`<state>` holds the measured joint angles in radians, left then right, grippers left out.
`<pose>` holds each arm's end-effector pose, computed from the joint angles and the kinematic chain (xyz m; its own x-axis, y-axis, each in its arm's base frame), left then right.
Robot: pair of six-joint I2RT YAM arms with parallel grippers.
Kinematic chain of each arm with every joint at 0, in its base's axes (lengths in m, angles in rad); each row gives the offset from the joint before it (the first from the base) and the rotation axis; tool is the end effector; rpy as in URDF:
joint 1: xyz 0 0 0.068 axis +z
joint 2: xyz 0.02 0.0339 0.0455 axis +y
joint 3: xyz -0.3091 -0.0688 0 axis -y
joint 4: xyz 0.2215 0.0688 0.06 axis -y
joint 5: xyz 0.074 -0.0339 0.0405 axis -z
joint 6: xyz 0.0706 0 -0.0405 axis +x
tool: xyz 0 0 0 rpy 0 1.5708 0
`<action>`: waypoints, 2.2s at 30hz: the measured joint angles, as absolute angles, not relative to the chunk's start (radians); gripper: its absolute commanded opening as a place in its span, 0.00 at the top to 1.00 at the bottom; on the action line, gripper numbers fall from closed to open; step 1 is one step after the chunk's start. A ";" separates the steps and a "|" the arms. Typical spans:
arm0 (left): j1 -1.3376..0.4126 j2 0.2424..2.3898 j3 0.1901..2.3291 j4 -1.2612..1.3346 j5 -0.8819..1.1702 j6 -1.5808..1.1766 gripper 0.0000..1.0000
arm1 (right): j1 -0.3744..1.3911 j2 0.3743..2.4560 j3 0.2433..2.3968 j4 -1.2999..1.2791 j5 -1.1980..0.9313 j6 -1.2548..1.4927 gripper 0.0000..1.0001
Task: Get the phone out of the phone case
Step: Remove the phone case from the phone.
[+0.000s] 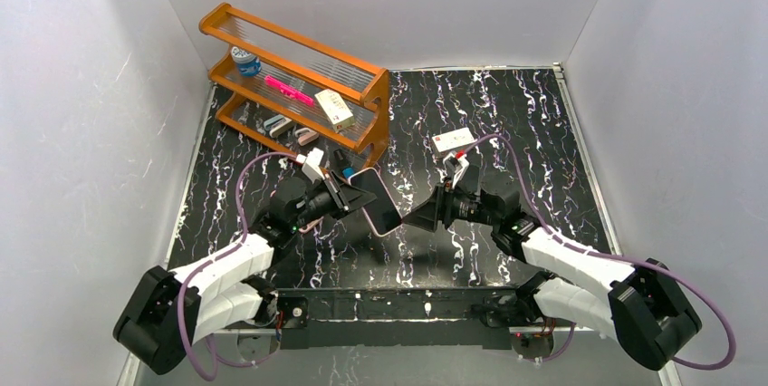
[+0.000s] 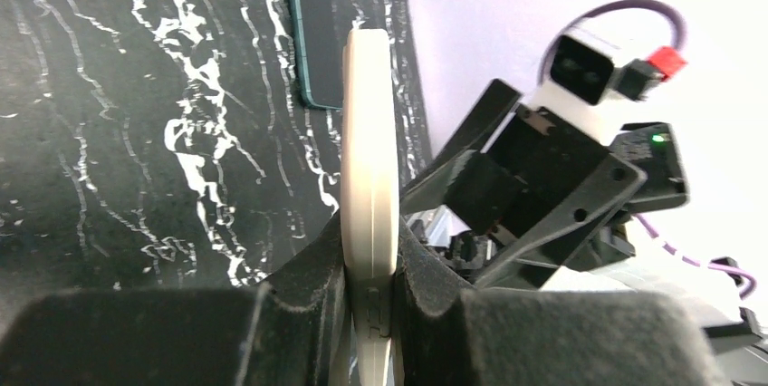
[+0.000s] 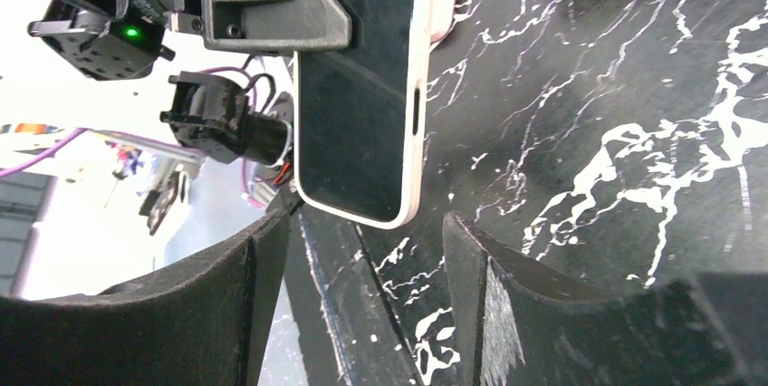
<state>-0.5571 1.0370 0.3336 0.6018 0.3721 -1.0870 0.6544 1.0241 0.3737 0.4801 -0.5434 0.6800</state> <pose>0.1643 -0.1326 0.2679 -0.7478 -0.5057 -0.4301 0.2957 0.3263 -0.8978 0.1400 0.1534 0.2684 -0.6864 0.1518 -0.7112 -0.6349 0.3518 0.6878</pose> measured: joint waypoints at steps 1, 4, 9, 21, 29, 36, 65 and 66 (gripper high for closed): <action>-0.557 1.029 0.330 0.613 0.377 -1.100 1.00 | 0.654 1.029 0.366 0.499 -0.556 0.690 0.31; -0.557 1.011 0.321 0.651 0.390 -1.135 1.00 | 0.654 1.053 0.348 0.552 -0.591 0.721 0.35; -0.555 1.006 0.322 0.686 0.432 -1.169 1.00 | 0.654 1.110 0.346 0.627 -0.691 0.738 0.42; -0.552 1.005 0.360 0.709 0.579 -1.164 1.00 | 0.650 1.127 0.398 0.652 -0.902 0.669 0.57; -0.551 1.005 0.383 0.715 0.648 -1.152 1.00 | 0.649 1.127 0.435 0.618 -0.980 0.601 0.63; -0.551 1.007 0.392 0.725 0.680 -1.131 1.00 | 0.648 1.125 0.445 0.597 -1.007 0.571 0.77; -0.506 1.040 0.406 0.760 0.717 -1.183 1.00 | 0.658 1.264 0.691 0.200 -1.168 -0.027 0.99; -0.505 1.039 0.405 0.762 0.714 -1.185 1.00 | 0.660 1.270 0.706 0.175 -1.167 -0.053 0.99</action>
<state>-0.5049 1.0393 0.4049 0.7616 0.7136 -1.1847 0.6598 1.2697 0.7055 0.1753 -1.1671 -0.0528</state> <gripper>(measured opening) 0.128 0.335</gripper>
